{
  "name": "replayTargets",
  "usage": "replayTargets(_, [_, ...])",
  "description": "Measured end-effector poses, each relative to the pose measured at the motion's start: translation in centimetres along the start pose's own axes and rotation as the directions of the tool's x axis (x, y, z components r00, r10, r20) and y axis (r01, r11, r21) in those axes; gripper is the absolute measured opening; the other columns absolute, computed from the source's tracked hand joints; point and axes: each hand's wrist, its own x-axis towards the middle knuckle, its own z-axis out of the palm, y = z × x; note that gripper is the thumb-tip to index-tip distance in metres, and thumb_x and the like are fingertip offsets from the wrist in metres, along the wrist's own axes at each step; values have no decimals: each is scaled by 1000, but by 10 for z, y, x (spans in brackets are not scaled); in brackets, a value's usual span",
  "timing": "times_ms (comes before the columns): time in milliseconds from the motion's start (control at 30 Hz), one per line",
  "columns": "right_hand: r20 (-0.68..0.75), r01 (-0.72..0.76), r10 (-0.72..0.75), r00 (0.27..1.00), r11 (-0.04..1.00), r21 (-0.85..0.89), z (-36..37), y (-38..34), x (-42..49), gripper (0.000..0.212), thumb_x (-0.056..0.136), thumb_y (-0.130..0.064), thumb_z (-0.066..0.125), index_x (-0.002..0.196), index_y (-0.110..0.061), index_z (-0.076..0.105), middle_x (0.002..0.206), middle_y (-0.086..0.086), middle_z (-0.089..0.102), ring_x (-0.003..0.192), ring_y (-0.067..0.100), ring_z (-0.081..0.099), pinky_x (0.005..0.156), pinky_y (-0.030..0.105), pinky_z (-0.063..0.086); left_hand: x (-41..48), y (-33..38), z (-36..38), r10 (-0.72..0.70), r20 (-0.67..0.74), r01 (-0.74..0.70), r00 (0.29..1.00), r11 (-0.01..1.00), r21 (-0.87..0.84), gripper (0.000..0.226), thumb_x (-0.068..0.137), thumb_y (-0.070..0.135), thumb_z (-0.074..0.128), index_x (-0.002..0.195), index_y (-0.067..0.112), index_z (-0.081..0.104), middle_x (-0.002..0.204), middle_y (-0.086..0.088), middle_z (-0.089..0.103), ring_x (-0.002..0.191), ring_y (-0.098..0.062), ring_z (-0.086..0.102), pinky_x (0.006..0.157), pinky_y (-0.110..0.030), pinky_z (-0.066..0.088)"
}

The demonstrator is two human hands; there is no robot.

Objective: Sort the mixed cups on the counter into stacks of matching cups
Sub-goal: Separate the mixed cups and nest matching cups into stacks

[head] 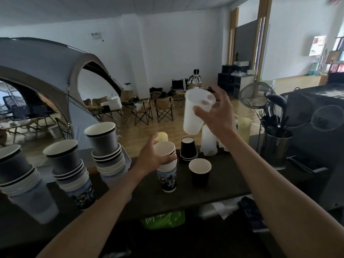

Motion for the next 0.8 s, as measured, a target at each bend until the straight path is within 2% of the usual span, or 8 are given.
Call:
replayTargets(100, [1,-81,82,997,991,-107,-18,40,-16,88,66,-49,78,142,-24,41,137,0,50,115,18,57,85,34,55,0,-9,8,-10,-8,9,1000,1000,-17,116,57,42,93,151,26,27,145,-1,45,125,-21,48,99,-38,45])
replayTargets(167, [-19,-155,154,988,979,-129,-30,68,-30,89,66,-45,78,142,-24,38,135,1,53,117,21,57,91,44,54,-1,-14,11,5,-15,-5,1000,1000,-23,119,53,44,94,150,27,28,144,0,44,125,-20,47,98,-38,45])
replayTargets(233, [-26,-228,227,974,959,-169,-40,90,-43,88,71,-32,81,145,-24,35,133,3,56,118,23,56,94,45,51,-1,-19,14,16,-32,-17,999,999,-29,124,47,50,92,150,27,27,144,-1,44,126,-20,47,99,-38,45])
replayTargets(400, [64,-356,378,924,908,-219,-45,130,-76,86,73,-21,81,144,-23,34,133,6,57,119,25,56,89,35,47,1,-19,18,27,-38,-28,999,999,-28,121,59,28,94,152,25,18,145,-5,41,121,-18,44,93,-32,39])
replayTargets(467, [91,-373,402,911,897,-237,-44,142,-83,93,72,-18,81,148,-27,28,136,5,55,122,26,54,92,36,46,1,-17,15,31,-11,-31,999,999,-32,124,59,26,94,154,26,14,147,-5,38,120,-15,42,93,-32,39])
replayTargets(600, [100,-384,429,898,874,-298,-46,157,-87,119,66,-21,87,155,-27,8,151,9,39,137,29,40,106,48,40,0,-16,5,12,57,-11,998,1000,-21,128,62,25,93,156,26,7,149,-5,38,120,-13,40,95,-33,39])
replayTargets(700, [54,-269,298,953,915,-302,-47,155,-86,123,64,-33,89,155,-26,8,154,6,29,140,22,33,110,46,36,-3,-19,3,2,52,2,999,998,-60,129,62,22,93,156,28,6,145,-5,41,120,-16,44,95,-34,41])
replayTargets(800, [-57,71,-91,994,957,-283,-33,124,-82,89,75,-31,81,147,-15,32,148,7,38,133,10,35,109,35,35,-8,-22,6,-4,-17,3,1000,997,-72,132,60,24,94,156,30,4,136,6,39,120,-13,42,95,-33,39])
